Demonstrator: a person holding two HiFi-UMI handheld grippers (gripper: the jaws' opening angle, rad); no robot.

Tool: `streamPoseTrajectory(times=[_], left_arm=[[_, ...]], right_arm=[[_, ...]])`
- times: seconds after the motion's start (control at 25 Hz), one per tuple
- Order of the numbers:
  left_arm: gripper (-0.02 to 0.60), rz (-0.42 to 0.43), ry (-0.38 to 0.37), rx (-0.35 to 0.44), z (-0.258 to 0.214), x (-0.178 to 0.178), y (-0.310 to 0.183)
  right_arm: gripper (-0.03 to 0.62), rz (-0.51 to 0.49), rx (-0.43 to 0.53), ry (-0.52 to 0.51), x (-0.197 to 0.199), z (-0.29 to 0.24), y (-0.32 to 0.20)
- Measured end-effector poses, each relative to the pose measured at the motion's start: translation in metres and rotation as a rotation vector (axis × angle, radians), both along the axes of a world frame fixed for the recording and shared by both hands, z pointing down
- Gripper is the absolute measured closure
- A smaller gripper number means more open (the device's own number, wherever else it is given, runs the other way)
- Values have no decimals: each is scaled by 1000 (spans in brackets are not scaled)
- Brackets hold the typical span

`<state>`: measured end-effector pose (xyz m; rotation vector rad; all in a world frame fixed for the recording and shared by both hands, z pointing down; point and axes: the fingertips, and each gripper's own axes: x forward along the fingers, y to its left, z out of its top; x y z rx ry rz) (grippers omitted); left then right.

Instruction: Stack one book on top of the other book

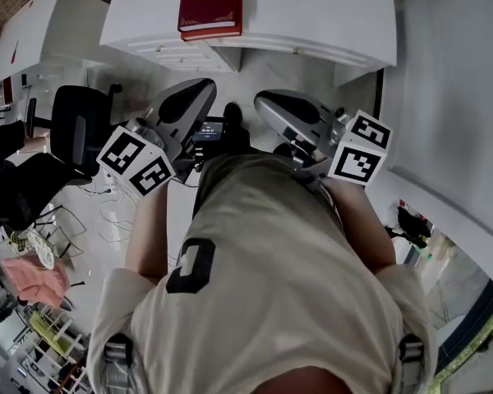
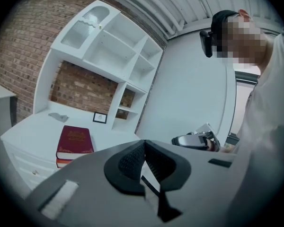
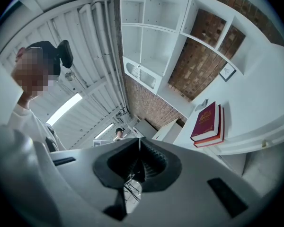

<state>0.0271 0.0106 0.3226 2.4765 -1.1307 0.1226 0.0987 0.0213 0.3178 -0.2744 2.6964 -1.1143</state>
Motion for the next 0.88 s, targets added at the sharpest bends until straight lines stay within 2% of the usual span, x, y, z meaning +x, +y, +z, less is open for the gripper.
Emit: streamPoseTrajectory(times=[0.2,0.4,0.56,0.88], left_arm=[[577,-47,-38,-12,0,8,23],[577,-81,-78,17,-9,-6,24],[577,-104,-107,19,-8,-23,36],[577,-135,-88,12,-1,-69,53]], right_arm=[[583,-35,-46,-16,7,3,20],[583,-35,-31,-9,7,-2,26],[583,-82,-27,17,-11,2,44],[585,-143,-5,55,-62,-2,60]])
